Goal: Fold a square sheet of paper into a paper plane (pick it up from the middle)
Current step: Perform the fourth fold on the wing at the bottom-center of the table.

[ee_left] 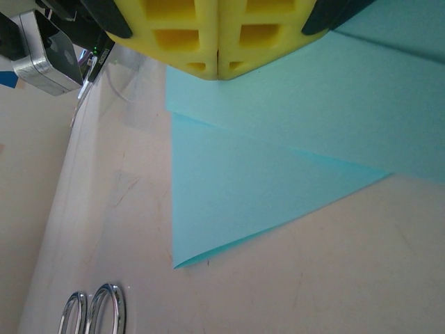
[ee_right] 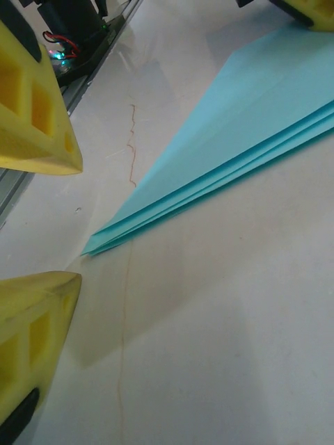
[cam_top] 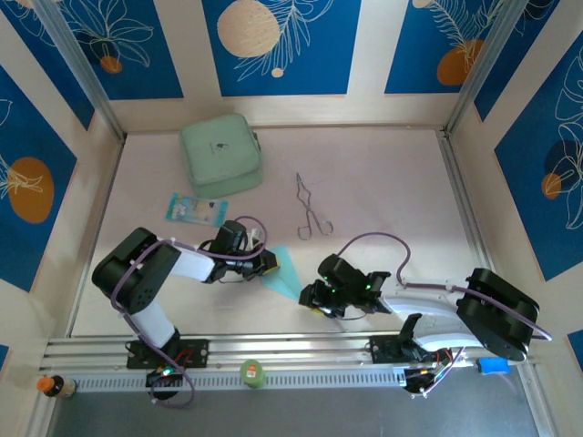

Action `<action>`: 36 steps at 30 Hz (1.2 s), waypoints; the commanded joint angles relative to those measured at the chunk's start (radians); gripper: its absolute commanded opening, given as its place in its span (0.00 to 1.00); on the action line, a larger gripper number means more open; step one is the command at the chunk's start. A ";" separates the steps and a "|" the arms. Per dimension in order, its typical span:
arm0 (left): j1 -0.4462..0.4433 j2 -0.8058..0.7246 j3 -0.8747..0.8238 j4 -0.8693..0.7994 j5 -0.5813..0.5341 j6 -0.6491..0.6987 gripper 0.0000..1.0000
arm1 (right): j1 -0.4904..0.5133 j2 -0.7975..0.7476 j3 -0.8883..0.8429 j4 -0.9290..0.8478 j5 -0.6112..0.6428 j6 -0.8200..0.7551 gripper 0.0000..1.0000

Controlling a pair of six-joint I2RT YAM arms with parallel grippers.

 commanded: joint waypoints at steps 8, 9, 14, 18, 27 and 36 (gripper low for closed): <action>-0.003 0.026 -0.050 -0.050 -0.033 -0.027 0.00 | -0.034 -0.077 -0.074 0.112 0.008 0.022 0.41; -0.003 0.026 -0.049 -0.050 -0.032 -0.027 0.00 | -0.035 -0.077 -0.075 0.116 0.006 0.022 0.41; -0.003 0.020 -0.047 -0.052 -0.032 -0.028 0.00 | -0.031 -0.069 -0.051 0.074 0.000 0.015 0.42; -0.003 0.013 -0.047 -0.061 -0.035 -0.025 0.00 | -0.028 -0.063 -0.039 0.032 0.008 0.013 0.42; -0.003 0.001 -0.042 -0.082 -0.037 -0.019 0.00 | -0.026 -0.047 -0.034 0.063 -0.012 0.004 0.41; -0.003 -0.011 -0.041 -0.094 -0.037 -0.014 0.00 | -0.024 0.024 -0.017 0.136 -0.041 0.007 0.40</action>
